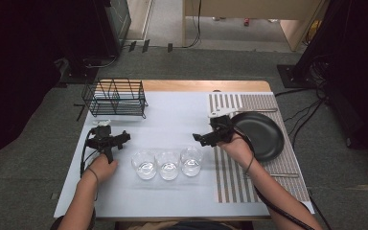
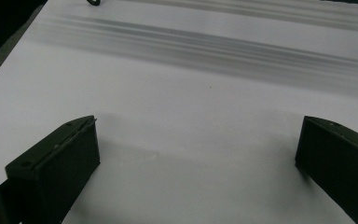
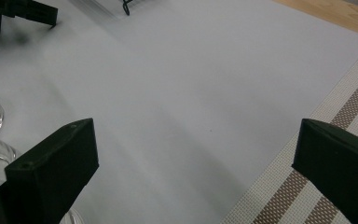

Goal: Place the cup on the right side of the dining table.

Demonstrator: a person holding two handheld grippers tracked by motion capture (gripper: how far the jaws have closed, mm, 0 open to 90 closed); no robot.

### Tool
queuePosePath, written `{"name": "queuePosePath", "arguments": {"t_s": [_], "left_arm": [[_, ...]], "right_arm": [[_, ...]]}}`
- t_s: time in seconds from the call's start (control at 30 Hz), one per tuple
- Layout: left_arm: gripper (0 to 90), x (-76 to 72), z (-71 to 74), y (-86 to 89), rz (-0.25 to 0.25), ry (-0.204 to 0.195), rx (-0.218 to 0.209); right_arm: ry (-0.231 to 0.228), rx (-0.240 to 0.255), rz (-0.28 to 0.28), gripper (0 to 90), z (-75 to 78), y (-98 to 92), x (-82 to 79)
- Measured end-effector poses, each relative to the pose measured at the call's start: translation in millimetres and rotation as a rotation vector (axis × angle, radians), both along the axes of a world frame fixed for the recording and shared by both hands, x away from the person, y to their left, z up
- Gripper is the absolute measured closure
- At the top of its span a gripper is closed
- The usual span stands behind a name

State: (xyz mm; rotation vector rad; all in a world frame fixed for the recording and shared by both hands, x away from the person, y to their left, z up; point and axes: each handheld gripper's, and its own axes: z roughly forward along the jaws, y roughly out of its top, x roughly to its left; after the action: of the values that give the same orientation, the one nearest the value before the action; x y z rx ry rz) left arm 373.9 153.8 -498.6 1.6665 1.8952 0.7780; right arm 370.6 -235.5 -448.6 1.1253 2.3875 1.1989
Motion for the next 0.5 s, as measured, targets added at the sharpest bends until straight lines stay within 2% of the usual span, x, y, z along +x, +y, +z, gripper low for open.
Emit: {"name": "queuePosePath", "arguments": {"t_s": [0.5], "left_arm": [[0.0,0.2,0.0,-0.4,0.003,0.001,0.002]], "right_arm": [[-0.001,0.024,0.027,0.0,6.7,-1.9,-6.0]]}}
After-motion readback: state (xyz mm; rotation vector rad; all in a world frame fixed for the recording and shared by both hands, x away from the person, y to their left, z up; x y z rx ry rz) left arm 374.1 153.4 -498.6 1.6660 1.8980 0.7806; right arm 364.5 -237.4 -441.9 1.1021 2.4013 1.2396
